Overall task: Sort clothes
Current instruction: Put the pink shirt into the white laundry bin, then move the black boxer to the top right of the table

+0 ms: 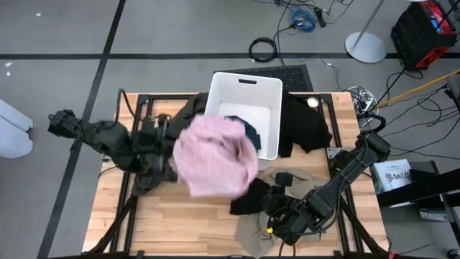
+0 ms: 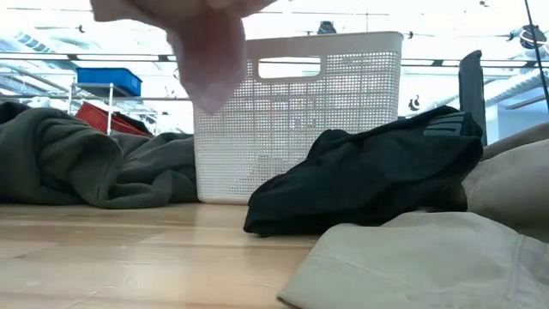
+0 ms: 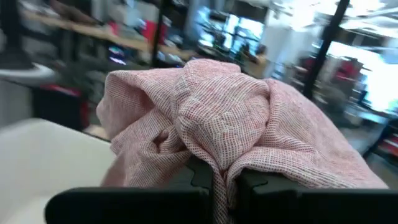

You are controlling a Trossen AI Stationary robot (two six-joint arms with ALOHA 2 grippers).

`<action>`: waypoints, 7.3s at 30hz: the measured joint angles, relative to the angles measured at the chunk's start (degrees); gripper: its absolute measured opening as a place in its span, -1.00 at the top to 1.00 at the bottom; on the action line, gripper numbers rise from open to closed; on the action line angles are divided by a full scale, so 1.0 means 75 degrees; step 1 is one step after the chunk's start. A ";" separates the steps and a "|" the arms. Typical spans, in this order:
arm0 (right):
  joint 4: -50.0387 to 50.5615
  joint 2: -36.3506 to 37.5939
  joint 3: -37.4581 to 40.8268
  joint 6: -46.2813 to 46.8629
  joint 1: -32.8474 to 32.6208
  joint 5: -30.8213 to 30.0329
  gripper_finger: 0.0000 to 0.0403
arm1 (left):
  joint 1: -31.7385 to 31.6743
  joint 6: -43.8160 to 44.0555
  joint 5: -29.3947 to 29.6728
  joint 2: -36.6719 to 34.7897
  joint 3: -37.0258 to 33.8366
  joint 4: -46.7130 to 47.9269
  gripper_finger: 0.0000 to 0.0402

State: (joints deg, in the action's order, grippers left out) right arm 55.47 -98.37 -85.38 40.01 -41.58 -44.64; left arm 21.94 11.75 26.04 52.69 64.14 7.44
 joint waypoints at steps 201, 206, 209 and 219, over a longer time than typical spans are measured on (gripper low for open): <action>0.0930 0.1915 0.3238 1.1468 -0.3783 0.3350 -0.09 | 0.2037 -0.0212 0.1163 0.4744 -0.0895 -0.3009 -0.19; -0.0402 0.1859 0.3688 1.1367 -0.3786 0.3207 -0.09 | 0.2161 -0.0046 0.1154 0.4744 -0.0895 -0.2874 -0.19; -0.1127 0.1584 0.3724 1.1155 -0.3786 0.2890 -0.09 | 0.2191 -0.0031 0.1160 0.4744 -0.0895 -0.2794 -0.19; -0.1912 0.0290 0.3727 1.0996 -0.3759 0.2847 0.40 | 0.2200 -0.0006 0.1158 0.4744 -0.0895 -0.2787 -0.19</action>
State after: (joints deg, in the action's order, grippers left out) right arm 41.13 -96.19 -57.43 122.48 -69.78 -23.29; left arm 38.44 11.70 34.72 88.27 57.43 -13.46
